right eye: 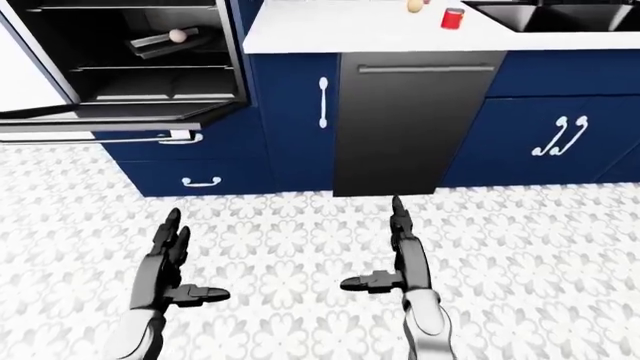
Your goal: Close the oven door.
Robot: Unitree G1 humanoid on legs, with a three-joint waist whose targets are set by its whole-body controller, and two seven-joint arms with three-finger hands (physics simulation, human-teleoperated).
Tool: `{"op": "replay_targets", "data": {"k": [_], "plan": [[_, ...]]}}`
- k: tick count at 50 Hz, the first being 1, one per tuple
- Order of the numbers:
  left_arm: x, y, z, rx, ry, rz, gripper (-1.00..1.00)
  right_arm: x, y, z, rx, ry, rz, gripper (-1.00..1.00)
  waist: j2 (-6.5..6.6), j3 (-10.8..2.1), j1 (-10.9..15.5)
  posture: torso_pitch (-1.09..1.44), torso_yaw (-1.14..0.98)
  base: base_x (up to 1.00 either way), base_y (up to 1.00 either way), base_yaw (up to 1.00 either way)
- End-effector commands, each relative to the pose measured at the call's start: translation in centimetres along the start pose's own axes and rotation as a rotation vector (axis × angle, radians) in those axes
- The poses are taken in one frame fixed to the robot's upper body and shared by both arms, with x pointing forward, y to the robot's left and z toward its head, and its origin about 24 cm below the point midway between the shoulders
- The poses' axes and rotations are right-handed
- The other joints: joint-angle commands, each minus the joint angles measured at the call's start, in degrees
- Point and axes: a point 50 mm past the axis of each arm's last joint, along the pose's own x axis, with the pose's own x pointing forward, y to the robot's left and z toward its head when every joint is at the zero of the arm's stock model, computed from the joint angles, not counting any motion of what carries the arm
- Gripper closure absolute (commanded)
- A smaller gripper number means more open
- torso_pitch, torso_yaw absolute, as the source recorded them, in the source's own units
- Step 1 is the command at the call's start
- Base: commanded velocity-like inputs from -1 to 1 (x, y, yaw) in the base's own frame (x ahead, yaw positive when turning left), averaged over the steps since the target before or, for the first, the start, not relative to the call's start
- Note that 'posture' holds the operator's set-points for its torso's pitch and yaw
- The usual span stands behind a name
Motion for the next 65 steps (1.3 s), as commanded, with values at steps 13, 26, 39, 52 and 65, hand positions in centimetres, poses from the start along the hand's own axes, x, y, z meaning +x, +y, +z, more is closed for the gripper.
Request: {"op": "replay_targets", "data": {"k": [13,26,39,52,65], "plan": [[-1.3,2.9,-4.7,-0.053,-0.049,0.006,-1.0,-0.4,-2.6,-5.6,0.056,-0.071,-0.023,-1.0,0.13,-0.01,-0.38,0.0,0.0,0.0,0.0,0.0],[-3.8,4.2,-9.3,-0.029,0.058,0.08,-1.0,-3.0,-3.9,-10.3,0.105,0.037,-0.088,-1.0,-0.17,0.18,-0.58,0.0,0.0,0.0,0.0,0.0],[-6.6,4.9,-11.2,-0.169,0.135,0.158,-1.0,-4.6,-4.5,-11.8,0.244,0.103,-0.149,-1.0,0.1,0.05,-0.61,0.0,0.0,0.0,0.0,0.0],[-7.7,4.3,-12.1,-0.192,0.19,0.161,-1.0,-5.5,-4.7,-12.5,0.275,0.129,-0.182,-1.0,-0.18,-0.02,-0.63,0.0,0.0,0.0,0.0,0.0],[-7.5,4.1,-12.0,-0.173,0.187,0.14,-1.0,-5.6,-4.4,-12.6,0.265,0.142,-0.174,-1.0,2.24,0.54,-0.4,0.0,0.0,0.0,0.09,0.0]]}}
